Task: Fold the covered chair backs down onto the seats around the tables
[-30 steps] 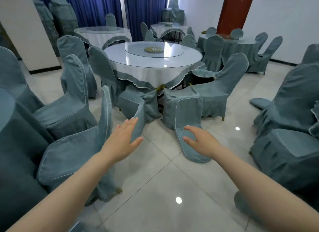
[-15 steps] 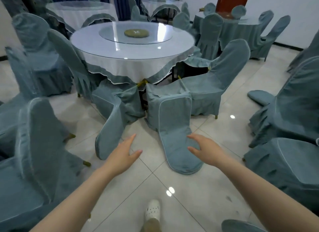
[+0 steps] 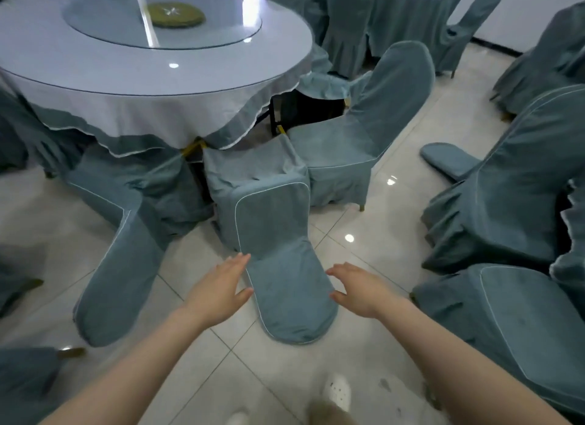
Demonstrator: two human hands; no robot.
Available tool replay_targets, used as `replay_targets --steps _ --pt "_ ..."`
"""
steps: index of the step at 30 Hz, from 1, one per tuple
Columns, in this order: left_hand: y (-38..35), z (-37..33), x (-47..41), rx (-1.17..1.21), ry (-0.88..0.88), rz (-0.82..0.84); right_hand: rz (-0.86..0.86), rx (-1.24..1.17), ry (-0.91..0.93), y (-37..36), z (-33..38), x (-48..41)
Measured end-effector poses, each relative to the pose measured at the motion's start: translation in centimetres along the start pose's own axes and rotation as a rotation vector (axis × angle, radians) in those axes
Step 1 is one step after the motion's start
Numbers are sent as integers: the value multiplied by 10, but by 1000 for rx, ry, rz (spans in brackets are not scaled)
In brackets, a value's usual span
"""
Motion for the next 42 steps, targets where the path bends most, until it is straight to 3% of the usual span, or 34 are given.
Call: replay_targets --steps 12,17,25,31,42 --pt "-71 -2 -154 10 295 -26 145 22 240 -10 -120 -170" --pt "-108 18 -201 117 441 -28 171 -58 226 -44 -162 -229" --pt "-203 121 -267 273 634 -28 261 -140 92 -174 -214 -322" --pt "-321 221 -291 491 768 -41 318 -236 -36 -301 -240 -385" --pt "-485 359 -333 598 834 -52 331 -310 -132 -486 -269 -475"
Point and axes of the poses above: each hand's wrist, its own x-axis away from the middle knuckle, its own y-axis out of the back of the hand, z = x × y, the point moved 8 cm from there along -x, towards the middle knuckle, and after that the axes turned 12 degrees about x, right-handed, at the moved point
